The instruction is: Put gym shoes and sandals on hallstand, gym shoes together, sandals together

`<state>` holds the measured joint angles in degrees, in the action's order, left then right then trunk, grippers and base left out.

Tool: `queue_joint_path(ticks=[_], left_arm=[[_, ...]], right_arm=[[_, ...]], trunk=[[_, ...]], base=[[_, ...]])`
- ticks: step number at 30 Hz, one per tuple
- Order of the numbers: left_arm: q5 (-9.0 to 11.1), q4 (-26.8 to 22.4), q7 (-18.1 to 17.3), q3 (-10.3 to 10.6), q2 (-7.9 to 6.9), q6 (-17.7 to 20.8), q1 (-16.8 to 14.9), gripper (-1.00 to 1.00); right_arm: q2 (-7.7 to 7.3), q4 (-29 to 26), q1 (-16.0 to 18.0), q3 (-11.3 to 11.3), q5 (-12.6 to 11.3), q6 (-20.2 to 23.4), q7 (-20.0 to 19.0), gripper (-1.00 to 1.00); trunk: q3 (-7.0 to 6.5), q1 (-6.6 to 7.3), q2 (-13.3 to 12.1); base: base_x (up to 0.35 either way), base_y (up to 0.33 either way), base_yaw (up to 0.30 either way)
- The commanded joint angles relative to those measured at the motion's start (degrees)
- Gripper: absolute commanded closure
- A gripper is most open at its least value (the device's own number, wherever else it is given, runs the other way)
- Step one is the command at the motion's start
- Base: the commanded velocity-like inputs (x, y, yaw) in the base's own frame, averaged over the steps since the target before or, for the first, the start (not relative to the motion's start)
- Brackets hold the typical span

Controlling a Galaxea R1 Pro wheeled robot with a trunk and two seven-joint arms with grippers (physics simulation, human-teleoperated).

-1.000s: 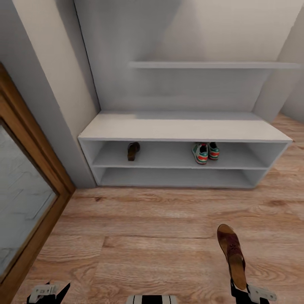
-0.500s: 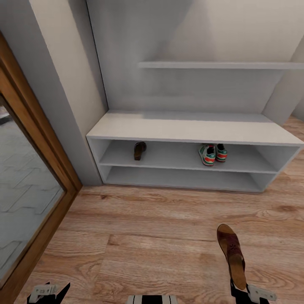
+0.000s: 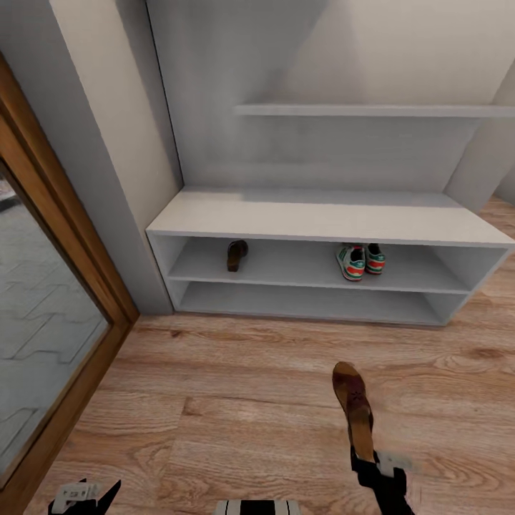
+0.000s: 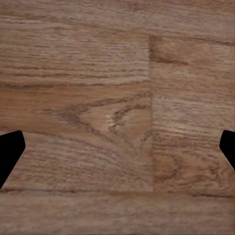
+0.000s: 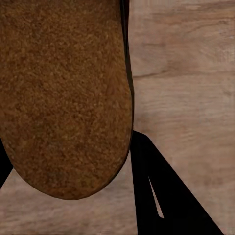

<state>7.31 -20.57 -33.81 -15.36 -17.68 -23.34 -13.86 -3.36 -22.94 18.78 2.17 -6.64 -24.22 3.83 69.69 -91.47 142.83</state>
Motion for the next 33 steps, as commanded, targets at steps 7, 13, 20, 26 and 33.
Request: queue_joint_path(ticks=[7, 13, 20, 26, 33], left_arm=[[0.4, 0.0, -0.6, -0.2, 0.09, 0.1, 0.0, -1.0], [0.4, 0.0, -0.6, -0.2, 0.1, 0.1, 0.0, -1.0], [0.3, 0.0, -0.6, -0.2, 0.1, 0.1, 0.0, -1.0], [0.3, 0.0, -0.6, -0.2, 0.1, 0.1, 0.0, -1.0], [0.3, 0.0, -0.6, -0.2, 0.1, 0.1, 0.0, -1.0]], right_arm=[[4.55, -12.4, 1.1, -1.0, 1.5, 21.9, 0.2, 1.0], [8.73, -16.8, 6.8, -1.1, 2.1, 32.8, 1.4, 1.0], [13.35, -17.1, 15.0, -1.3, 2.2, 40.3, 13.1, 1.0], [13.35, -17.1, 19.7, -1.4, 2.2, 44.2, 17.1, 1.0], [13.35, -17.1, 24.7, -1.4, 2.1, 45.3, 18.5, 1.0]], trunk=[[0.04, 0.01, 0.0], [0.04, 0.01, 0.0], [0.04, 0.01, 0.0], [0.04, 0.01, 0.0], [0.04, 0.01, 0.0]], base=[[0.0, 0.0, 0.0], [0.0, 0.0, 0.0], [0.0, 0.0, 0.0], [0.0, 0.0, 0.0], [0.0, 0.0, 0.0]])
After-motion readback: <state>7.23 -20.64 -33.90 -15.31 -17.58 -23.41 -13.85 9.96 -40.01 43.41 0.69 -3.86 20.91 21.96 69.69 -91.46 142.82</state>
